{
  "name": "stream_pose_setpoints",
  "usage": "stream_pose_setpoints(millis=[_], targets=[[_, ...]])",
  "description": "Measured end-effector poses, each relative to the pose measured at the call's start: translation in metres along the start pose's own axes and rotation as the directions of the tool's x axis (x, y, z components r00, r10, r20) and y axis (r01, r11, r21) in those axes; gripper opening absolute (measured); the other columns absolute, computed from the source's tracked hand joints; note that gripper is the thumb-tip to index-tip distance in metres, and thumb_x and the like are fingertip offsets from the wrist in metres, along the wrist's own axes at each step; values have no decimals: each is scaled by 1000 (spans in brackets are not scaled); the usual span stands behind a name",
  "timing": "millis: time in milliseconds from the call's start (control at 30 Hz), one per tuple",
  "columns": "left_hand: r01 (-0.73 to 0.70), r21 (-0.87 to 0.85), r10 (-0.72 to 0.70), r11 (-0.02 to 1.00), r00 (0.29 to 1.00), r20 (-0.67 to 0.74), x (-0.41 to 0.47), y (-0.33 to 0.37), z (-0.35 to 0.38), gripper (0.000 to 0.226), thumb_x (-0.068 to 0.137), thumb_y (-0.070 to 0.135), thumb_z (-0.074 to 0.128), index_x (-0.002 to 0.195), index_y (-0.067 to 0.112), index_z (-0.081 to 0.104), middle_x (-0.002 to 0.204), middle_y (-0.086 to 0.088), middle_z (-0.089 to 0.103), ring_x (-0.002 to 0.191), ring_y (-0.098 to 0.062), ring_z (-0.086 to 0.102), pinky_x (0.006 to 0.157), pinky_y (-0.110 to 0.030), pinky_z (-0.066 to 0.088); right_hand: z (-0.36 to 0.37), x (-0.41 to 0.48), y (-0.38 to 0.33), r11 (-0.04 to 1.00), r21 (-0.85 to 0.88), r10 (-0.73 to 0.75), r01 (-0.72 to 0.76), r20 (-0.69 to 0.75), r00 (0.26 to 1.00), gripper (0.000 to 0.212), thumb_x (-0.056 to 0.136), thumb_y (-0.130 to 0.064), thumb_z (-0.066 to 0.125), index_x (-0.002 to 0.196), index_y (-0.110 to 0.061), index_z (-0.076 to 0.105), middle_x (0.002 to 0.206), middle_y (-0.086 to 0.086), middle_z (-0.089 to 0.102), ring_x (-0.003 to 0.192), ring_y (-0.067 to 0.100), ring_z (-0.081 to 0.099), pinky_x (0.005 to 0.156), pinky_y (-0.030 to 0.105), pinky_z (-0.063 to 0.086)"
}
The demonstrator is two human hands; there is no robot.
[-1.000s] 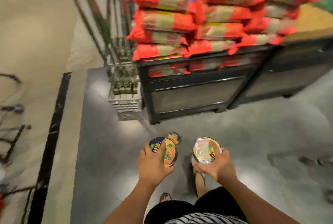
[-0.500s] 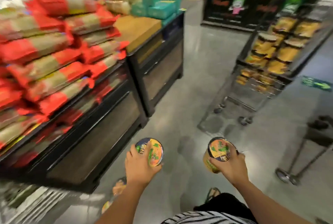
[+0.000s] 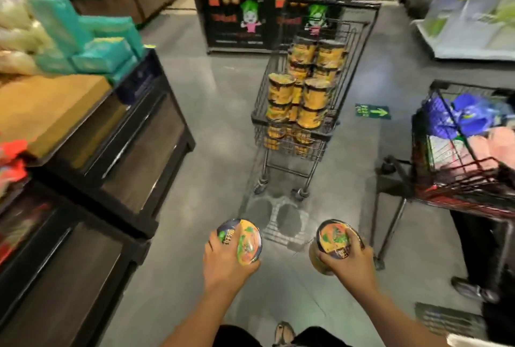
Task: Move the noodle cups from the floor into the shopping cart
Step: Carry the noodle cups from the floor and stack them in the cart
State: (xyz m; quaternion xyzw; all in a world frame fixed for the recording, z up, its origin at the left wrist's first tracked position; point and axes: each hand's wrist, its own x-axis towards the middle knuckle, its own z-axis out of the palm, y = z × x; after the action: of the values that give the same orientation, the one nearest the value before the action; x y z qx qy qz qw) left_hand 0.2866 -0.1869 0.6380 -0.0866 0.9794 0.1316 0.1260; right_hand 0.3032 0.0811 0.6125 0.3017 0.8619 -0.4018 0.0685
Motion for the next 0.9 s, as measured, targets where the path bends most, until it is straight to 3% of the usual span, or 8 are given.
stream_pose_setpoints(millis=[133,233,433,567,700,767,900], targets=[[-43,16,43,999,999,17,56,11,-6,97,68,74,59,150,44,15,147,-12,18,132,-28,30,110,-32,28,10,28,-14,996,-4,88,-88,-1,996,103,58,-57,84,146,-32,36,129,16,39,115,33,50,98,33,40],[-83,7,83,997,995,-59,110,24,-16,99,66,77,61,150,44,21,144,-12,23,128,-27,34,107,-32,30,17,57,-35,995,5,103,-103,6,995,101,60,-56,84,146,-33,36,131,14,41,118,31,50,96,31,41],[-296,-91,270,951,936,-228,245,63,-51,93,59,78,67,139,35,48,138,-17,38,116,-37,47,96,-43,45,27,146,-103,989,107,113,-102,-98,989,97,61,-50,86,144,-30,41,120,10,39,114,31,51,101,36,41],[-359,-217,307,908,921,-239,319,95,-101,95,60,82,60,143,44,36,145,-8,26,129,-30,33,105,-42,38,22,200,-169,980,191,92,-51,-211,973,96,62,-48,86,145,-26,42,123,12,41,118,29,47,102,37,38],[-501,-266,379,824,835,-398,397,120,-151,91,60,80,60,138,34,47,139,-18,37,122,-38,42,99,-47,43,1,269,-223,971,235,44,39,-335,941,98,54,-71,79,139,-32,49,117,11,54,109,25,56,99,42,47],[-522,-269,394,810,823,-409,427,134,-175,86,63,77,66,136,35,49,139,-16,36,124,-36,39,102,-47,41,-13,300,-244,969,235,17,76,-372,928,102,51,-83,73,137,-35,49,114,7,60,106,21,60,95,43,50],[-561,-278,427,779,801,-419,480,161,-209,85,62,78,64,135,36,52,133,-14,42,120,-33,42,101,-48,42,-40,344,-300,967,218,-40,135,-394,918,104,48,-87,70,137,-40,47,117,1,61,108,15,60,96,40,50]])
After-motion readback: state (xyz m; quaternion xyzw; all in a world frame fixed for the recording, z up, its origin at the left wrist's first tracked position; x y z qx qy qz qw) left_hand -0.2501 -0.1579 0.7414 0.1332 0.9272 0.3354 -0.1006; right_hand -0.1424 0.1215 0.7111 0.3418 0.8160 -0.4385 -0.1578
